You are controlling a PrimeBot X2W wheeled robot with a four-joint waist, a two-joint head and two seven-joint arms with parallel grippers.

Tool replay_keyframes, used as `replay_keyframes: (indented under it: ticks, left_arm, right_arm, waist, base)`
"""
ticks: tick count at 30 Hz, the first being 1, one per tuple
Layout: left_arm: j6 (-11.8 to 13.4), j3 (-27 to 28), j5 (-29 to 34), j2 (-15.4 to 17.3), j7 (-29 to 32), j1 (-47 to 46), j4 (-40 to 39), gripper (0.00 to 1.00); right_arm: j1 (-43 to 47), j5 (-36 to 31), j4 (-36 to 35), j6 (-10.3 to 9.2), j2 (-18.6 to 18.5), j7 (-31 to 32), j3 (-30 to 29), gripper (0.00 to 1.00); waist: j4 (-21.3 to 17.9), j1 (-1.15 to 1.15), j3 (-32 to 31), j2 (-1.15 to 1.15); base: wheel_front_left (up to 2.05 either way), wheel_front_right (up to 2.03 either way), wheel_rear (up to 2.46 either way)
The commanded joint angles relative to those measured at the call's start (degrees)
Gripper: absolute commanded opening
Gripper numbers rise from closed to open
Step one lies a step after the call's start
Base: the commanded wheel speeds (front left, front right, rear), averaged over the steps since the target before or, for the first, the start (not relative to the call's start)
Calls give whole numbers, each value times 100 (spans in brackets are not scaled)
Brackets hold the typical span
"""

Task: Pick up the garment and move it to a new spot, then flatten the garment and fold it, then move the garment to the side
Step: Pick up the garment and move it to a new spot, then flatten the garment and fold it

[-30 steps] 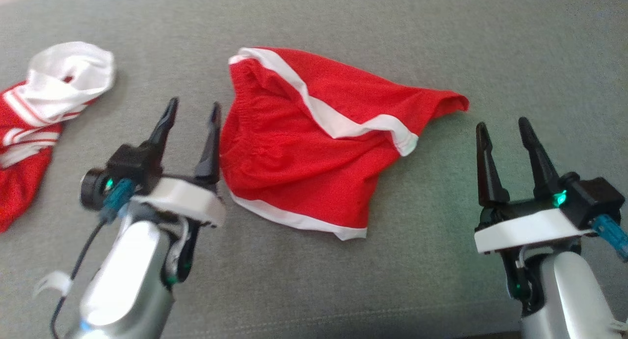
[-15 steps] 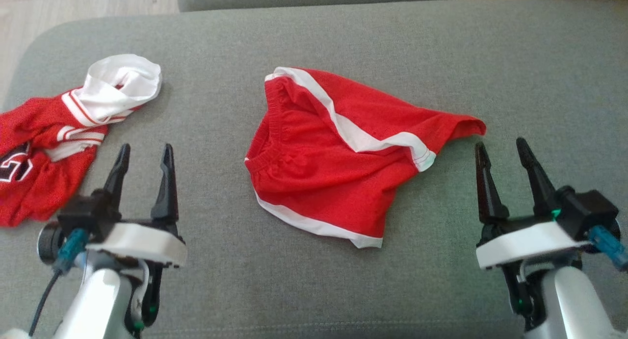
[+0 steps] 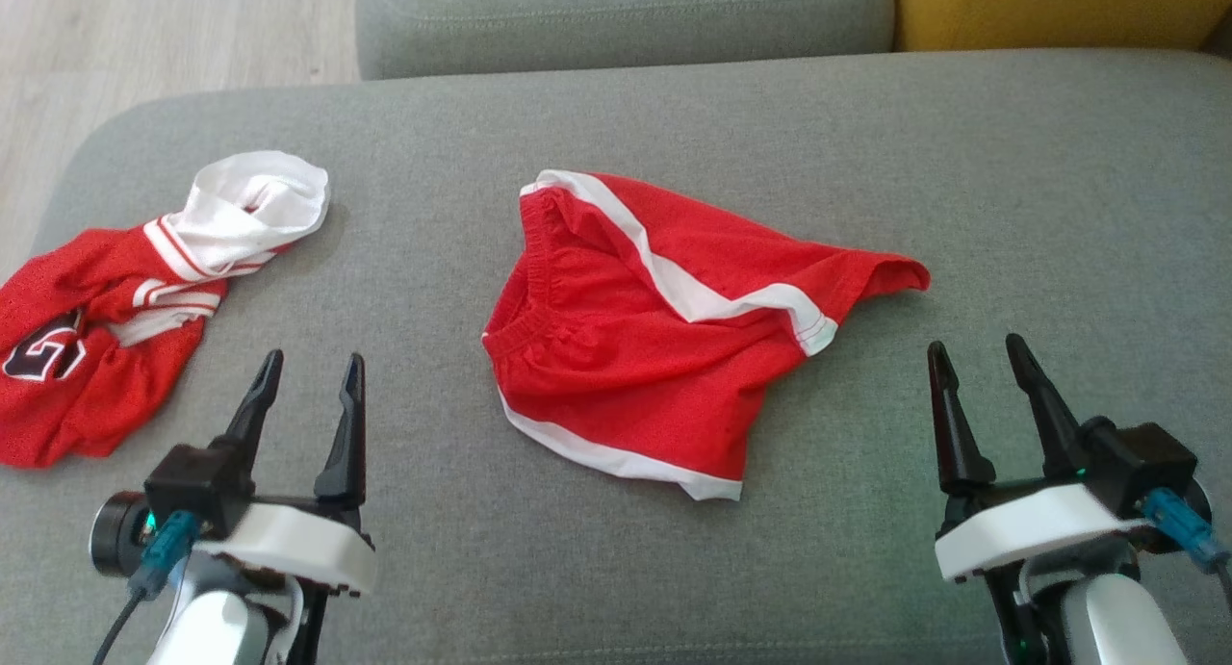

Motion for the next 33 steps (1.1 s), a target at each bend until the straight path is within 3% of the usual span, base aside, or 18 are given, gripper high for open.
replay_keyframes:
  ticks: [1, 33]
  left_arm:
    - [39, 185, 59, 187, 5, -160, -224, 100]
    - [210, 123, 0, 280, 84, -92, -316, 100]
  right_arm:
    - [-89, 9, -197, 44, -22, 17, 151, 100]
    - [-21, 8, -305, 44, -22, 54, 141, 100]
  waist:
    - [-10, 0, -54, 0]
    - [-17, 0, -72, 0]
  base:
    - [0, 0, 0]
    - [0, 0, 0]
